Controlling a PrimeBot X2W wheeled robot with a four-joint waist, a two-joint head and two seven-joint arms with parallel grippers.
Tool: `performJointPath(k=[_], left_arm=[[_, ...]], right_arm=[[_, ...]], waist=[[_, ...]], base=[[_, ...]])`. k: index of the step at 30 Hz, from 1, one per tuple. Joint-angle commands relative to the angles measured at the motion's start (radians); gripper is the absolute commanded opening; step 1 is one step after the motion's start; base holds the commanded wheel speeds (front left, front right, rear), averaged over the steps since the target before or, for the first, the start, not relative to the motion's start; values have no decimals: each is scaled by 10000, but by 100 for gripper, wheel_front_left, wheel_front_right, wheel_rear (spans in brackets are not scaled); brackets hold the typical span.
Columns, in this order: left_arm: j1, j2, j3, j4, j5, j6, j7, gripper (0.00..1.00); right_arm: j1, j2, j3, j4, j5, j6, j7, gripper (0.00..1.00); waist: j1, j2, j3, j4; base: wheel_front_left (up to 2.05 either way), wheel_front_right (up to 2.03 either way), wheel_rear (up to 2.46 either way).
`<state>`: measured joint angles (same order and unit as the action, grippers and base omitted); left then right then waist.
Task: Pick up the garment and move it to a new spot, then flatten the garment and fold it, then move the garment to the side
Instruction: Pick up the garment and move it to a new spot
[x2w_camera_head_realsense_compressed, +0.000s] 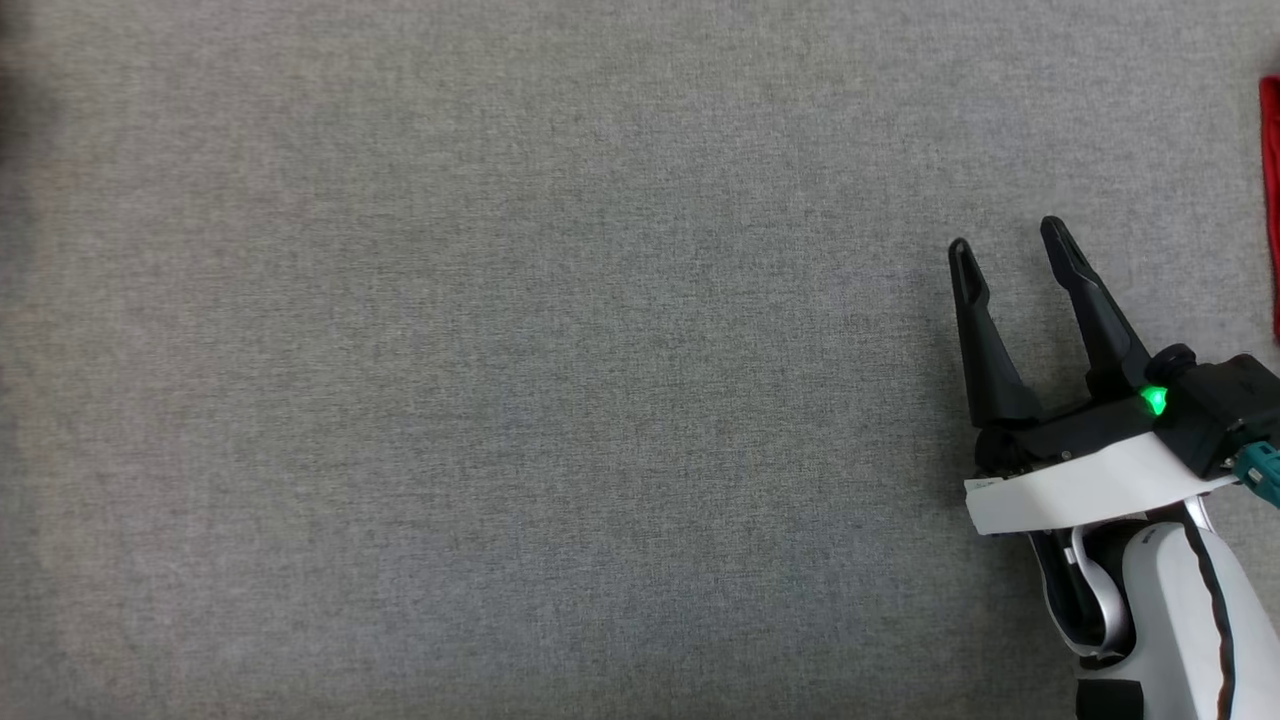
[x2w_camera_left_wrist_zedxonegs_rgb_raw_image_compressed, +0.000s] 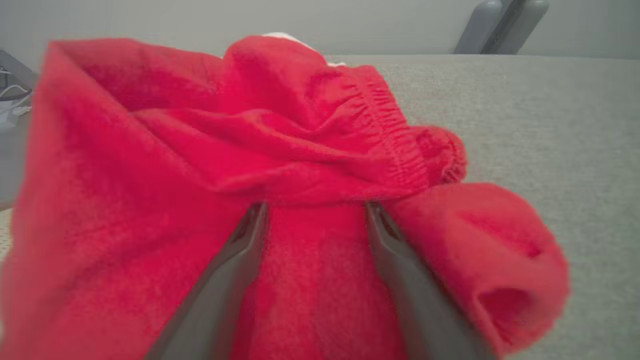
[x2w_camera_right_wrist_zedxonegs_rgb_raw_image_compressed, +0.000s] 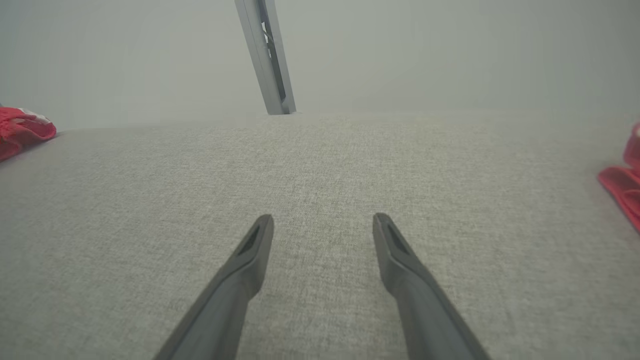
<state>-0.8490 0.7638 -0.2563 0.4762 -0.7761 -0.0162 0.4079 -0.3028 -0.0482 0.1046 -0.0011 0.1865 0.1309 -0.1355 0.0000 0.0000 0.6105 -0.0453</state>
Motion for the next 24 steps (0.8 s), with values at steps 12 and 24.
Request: performJointPath(k=[12,24], left_arm=[[-413,-48,-97,972,408,-62,-1148,0],[-758,175,-382,798,1077,-438,-2461,0]], right_arm=[[-176,-49,144,152,-24,-3,-110,100],[-97,-52,408,860,312,-3,-364,100]], waist=[[0,0,-109,48],[0,0,-1707,-33]], base=[[0,0,0],[0,0,0]])
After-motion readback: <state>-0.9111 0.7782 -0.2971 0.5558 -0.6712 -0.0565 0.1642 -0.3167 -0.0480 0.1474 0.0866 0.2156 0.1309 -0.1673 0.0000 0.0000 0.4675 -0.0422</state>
